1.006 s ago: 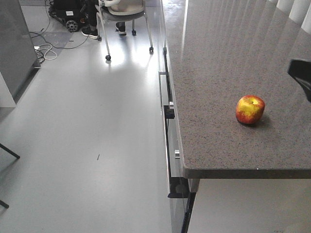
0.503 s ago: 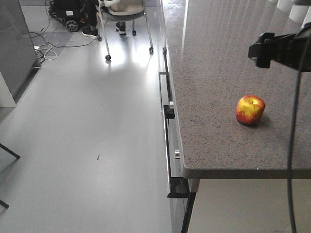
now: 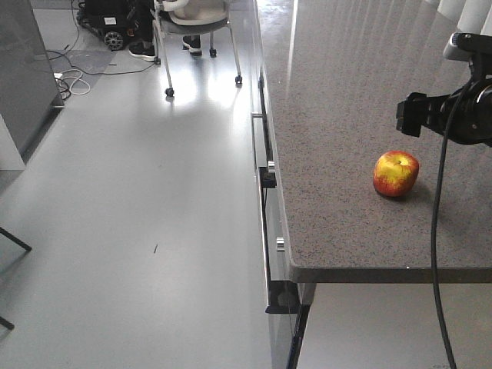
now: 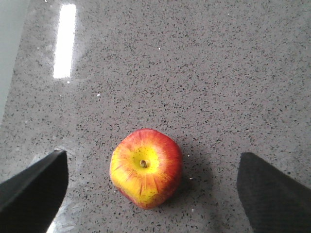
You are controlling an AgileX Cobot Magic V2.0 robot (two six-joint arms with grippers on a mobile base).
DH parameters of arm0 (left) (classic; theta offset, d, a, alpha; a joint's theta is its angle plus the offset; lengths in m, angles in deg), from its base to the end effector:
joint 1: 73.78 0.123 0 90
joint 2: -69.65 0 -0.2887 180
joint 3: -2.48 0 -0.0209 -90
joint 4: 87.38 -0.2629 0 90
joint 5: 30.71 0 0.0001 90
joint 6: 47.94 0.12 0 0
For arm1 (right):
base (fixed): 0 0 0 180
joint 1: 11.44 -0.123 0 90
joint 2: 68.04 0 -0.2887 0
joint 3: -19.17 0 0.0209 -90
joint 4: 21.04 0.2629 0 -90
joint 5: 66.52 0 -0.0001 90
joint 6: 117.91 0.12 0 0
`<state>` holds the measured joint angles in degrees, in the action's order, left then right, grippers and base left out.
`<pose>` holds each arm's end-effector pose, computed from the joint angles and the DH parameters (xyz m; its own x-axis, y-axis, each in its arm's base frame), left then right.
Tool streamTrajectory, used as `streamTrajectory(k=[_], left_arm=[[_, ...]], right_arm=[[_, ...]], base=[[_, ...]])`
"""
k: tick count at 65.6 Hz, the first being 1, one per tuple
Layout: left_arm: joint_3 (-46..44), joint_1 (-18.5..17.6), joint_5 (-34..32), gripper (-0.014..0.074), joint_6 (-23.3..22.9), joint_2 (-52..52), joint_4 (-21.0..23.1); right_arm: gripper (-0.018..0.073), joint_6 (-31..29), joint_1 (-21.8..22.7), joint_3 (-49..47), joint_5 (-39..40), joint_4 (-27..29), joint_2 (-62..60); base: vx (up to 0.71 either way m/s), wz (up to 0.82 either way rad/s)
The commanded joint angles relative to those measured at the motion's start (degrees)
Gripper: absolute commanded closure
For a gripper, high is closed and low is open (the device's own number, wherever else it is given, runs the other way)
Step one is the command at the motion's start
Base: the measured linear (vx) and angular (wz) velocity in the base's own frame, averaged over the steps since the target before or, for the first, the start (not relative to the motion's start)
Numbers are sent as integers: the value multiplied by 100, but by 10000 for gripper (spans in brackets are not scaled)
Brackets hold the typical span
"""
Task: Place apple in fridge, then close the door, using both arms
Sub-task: 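Move the open right gripper down over the red-yellow apple, then close the right gripper around the apple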
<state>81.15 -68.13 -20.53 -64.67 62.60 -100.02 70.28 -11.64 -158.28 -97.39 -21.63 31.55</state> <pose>0.0925 0.0138 0.1870 -0.0876 -0.0837 -0.9926 -0.1436 0.9871 -0.0705 0.3972 0.0008 0.2909 -0.6759 0.1313 -0.7252 0.0916 0.9913 0.0942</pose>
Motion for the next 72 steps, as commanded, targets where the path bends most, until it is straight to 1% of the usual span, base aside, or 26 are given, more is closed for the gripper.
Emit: streamTrajectory(k=[1, 6, 26, 48, 72], left_arm=[[-97, -49, -392, 602, 4, 89, 0], [-97, -49, -392, 602, 4, 89, 0], [-97, -49, -392, 602, 4, 89, 0], [-97, -49, -392, 602, 4, 89, 0], [-97, -49, -392, 602, 4, 89, 0]], right_arm=[[-103, -263, 10, -202, 347, 182, -205], [-101, -502, 10, -202, 436, 406, -205], [-92, -1189, 15, -202, 530, 728, 36], [-86, -1244, 15, -202, 1021, 721, 380], [-79, -1239, 21, -202, 1101, 721, 800]], base=[[0, 0], [0, 0], [0, 0], [0, 0], [0, 0]])
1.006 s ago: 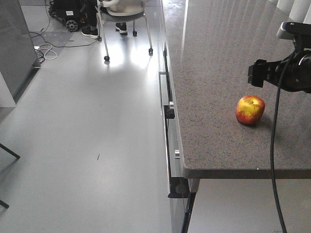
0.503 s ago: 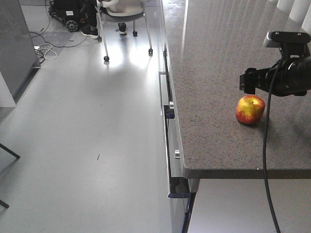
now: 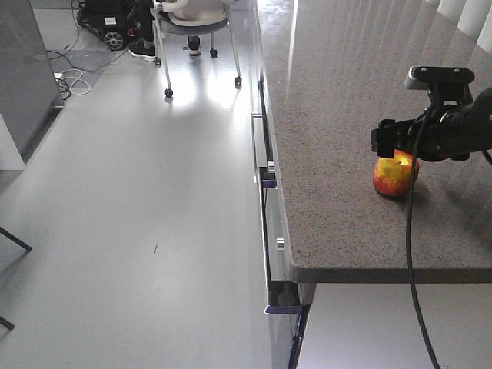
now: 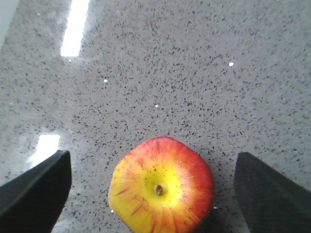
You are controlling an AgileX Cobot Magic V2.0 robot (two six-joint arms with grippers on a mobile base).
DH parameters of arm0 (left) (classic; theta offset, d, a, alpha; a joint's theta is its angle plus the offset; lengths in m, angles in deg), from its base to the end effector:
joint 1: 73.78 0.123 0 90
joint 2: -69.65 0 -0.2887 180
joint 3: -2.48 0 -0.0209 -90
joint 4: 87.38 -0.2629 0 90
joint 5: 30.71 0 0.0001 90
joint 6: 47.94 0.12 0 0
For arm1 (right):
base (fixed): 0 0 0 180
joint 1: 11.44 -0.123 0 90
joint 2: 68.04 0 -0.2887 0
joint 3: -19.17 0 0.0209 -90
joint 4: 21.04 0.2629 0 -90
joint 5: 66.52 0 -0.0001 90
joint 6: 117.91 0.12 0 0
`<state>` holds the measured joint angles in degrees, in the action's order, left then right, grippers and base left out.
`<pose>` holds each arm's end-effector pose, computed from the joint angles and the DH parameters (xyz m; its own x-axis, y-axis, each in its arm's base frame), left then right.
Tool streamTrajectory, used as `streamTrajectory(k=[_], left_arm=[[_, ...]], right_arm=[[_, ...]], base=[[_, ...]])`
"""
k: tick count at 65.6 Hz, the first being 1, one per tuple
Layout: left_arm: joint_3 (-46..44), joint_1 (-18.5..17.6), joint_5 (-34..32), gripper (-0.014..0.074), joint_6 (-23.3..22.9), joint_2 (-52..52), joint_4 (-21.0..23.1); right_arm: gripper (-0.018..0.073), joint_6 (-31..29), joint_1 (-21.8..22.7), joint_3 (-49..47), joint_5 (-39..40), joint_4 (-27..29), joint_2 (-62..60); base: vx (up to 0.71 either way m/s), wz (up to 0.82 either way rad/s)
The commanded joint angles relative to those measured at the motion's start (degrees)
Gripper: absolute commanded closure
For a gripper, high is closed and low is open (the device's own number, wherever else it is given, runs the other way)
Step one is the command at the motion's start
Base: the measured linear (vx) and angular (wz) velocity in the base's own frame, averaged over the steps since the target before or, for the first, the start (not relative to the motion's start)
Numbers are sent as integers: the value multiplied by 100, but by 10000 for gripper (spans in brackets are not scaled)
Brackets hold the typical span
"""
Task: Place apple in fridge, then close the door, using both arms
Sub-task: 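Close the right gripper around the apple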
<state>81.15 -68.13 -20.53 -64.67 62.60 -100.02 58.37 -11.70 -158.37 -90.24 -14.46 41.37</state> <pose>0.0925 0.0138 0.1870 -0.0876 -0.0837 -0.9926 -0.1436 0.9871 -0.0705 0.4317 0.0075 0.2313 -0.7135 0.0370 -0.6996 -0.0081 0.9981 0.0611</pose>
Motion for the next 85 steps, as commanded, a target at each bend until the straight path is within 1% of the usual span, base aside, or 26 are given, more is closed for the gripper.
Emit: streamTrajectory(k=[1, 16, 43, 53, 60, 67, 85], left_arm=[[-97, -49, -392, 602, 4, 89, 0], [-97, -49, -392, 602, 4, 89, 0], [-97, -49, -392, 602, 4, 89, 0], [-97, -49, -392, 602, 4, 89, 0], [-97, -49, -392, 602, 4, 89, 0], [-97, -49, -392, 602, 4, 89, 0], [-97, -49, -392, 602, 4, 89, 0]], right_arm=[[-78, -47, 26, -193, 391, 4, -162], [-73, -47, 26, -193, 557, 4, 54], [-62, -47, 26, -187, 574, 4, 480], [-43, -47, 26, -181, 601, 4, 518], [-3, -47, 26, -181, 612, 4, 518], [55, -47, 26, -181, 600, 4, 518], [246, -47, 21, -181, 497, 4, 408]], base=[[0, 0], [0, 0], [0, 0], [0, 0], [0, 0], [0, 0], [0, 0]])
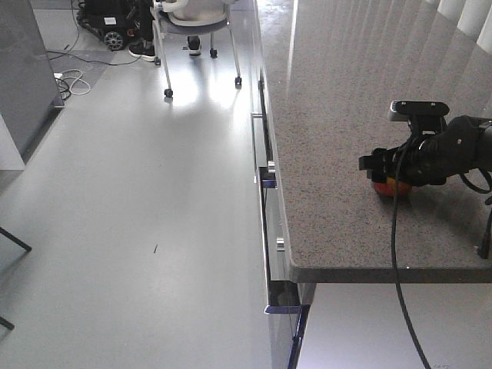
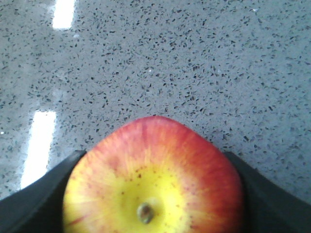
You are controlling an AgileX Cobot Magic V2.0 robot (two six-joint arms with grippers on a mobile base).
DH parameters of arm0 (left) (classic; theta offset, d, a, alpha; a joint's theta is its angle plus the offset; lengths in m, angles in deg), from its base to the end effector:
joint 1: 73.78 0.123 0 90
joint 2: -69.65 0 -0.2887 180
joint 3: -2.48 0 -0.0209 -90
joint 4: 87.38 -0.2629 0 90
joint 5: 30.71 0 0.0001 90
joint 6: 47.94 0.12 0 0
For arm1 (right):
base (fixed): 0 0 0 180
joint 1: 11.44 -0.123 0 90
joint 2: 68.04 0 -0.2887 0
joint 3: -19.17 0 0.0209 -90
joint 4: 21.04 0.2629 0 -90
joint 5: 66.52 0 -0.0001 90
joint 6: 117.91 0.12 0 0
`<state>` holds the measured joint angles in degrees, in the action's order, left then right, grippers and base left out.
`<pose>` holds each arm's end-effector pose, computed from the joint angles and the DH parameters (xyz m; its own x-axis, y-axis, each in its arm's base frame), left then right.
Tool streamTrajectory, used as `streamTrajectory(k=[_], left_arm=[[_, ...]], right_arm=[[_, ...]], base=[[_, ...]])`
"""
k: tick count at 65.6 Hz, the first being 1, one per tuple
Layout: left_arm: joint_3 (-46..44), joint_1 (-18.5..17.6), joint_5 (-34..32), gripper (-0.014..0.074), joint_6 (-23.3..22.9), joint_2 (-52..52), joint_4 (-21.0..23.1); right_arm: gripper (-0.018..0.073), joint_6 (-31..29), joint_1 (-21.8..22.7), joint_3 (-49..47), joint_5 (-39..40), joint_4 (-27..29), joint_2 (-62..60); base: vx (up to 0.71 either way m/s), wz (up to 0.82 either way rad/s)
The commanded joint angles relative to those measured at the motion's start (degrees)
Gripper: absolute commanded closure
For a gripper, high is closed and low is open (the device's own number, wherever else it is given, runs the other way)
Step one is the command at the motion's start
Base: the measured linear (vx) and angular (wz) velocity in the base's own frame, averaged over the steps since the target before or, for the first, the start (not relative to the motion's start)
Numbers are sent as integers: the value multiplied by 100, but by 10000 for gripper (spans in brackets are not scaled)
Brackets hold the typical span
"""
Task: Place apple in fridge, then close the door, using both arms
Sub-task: 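Close the right gripper around the apple, then lift the apple off the counter with the right gripper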
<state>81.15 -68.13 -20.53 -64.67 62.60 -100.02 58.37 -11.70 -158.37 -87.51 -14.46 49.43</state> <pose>0.0925 0.0138 0.1870 -0.0876 -0.0837 -0.9926 -0.1436 0.9871 -0.0705 0.4471 0.0070 0.1731 -0.7755 0.0388 -0.6302 0.0024 0.9983 0.0585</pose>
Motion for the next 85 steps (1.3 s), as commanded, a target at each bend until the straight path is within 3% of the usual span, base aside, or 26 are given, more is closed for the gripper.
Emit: streamTrajectory(k=[1, 14, 37, 85], left_arm=[[-97, -49, -392, 602, 4, 89, 0], [-97, -49, -392, 602, 4, 89, 0], [-97, -49, -392, 602, 4, 89, 0], [-97, -49, -392, 602, 4, 89, 0]], right_arm=[[255, -47, 21, -181, 223, 4, -428], [339, -53, 26, -292, 253, 4, -1142], [345, -53, 26, -470, 324, -1, -2650], [345, -53, 26, -440, 327, -1, -2794]], base=[[0, 0], [0, 0], [0, 0], [0, 0]])
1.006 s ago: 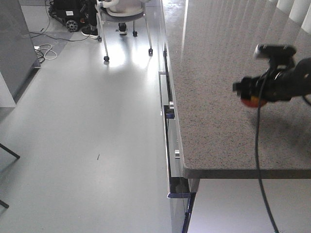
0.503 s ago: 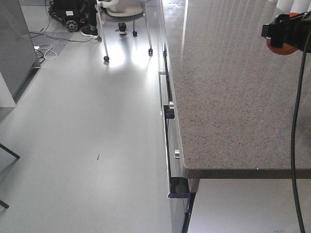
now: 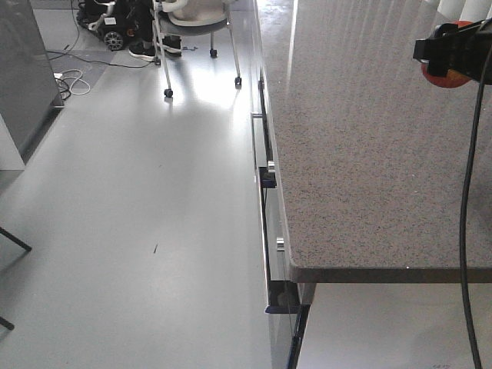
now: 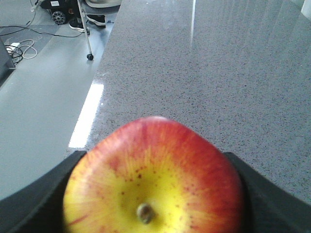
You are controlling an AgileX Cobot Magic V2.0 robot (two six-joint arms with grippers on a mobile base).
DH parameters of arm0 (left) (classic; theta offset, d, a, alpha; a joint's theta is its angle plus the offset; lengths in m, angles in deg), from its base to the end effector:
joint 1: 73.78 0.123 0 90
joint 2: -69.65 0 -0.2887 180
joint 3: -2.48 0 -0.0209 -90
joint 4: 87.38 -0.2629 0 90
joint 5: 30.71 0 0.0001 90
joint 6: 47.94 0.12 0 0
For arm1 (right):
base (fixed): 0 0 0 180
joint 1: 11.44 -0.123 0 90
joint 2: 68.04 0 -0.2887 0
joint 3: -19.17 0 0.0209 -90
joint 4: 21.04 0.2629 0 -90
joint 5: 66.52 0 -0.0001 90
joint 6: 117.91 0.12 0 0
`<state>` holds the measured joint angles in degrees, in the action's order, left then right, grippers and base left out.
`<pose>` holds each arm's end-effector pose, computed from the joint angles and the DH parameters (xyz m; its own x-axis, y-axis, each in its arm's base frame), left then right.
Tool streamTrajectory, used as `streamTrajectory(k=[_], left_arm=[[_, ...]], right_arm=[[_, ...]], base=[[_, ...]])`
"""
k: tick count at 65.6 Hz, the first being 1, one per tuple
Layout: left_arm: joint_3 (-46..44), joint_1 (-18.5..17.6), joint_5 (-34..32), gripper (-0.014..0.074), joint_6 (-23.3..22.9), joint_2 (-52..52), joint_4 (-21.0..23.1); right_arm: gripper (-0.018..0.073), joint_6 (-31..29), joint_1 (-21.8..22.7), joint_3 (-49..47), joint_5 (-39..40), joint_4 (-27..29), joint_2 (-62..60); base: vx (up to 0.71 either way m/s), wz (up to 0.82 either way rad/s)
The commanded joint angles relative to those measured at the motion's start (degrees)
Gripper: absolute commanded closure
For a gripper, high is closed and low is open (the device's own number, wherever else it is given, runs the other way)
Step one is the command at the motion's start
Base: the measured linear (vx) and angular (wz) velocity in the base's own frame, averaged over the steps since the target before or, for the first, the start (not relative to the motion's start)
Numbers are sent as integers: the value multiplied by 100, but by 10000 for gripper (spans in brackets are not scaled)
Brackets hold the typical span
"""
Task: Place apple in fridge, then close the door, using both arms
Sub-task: 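Lift the apple off the counter with the right gripper, then turn the base away from the counter holding the apple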
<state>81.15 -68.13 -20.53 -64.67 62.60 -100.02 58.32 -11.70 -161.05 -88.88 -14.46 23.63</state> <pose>0.0925 0.0138 0.1870 -0.0876 -0.0837 -0.9926 -0.1436 0.9871 -0.0705 0.3815 0.0070 0.3776 -0.4030 0.0386 -0.9144 -0.0282 0.9981 0.0546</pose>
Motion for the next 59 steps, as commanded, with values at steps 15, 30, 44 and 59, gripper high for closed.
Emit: streamTrajectory(k=[15, 30, 44, 59], left_arm=[[-97, -49, -392, 602, 4, 89, 0], [-97, -49, -392, 602, 4, 89, 0], [-97, -49, -392, 602, 4, 89, 0], [-97, -49, -392, 602, 4, 89, 0]], right_arm=[[345, -48, 26, -172, 465, -1, -214], [345, -48, 26, -172, 465, -1, -214], [345, -48, 26, -172, 465, -1, -214], [345, -48, 26, -172, 465, -1, -214]], base=[[0, 0], [0, 0], [0, 2], [0, 8]])
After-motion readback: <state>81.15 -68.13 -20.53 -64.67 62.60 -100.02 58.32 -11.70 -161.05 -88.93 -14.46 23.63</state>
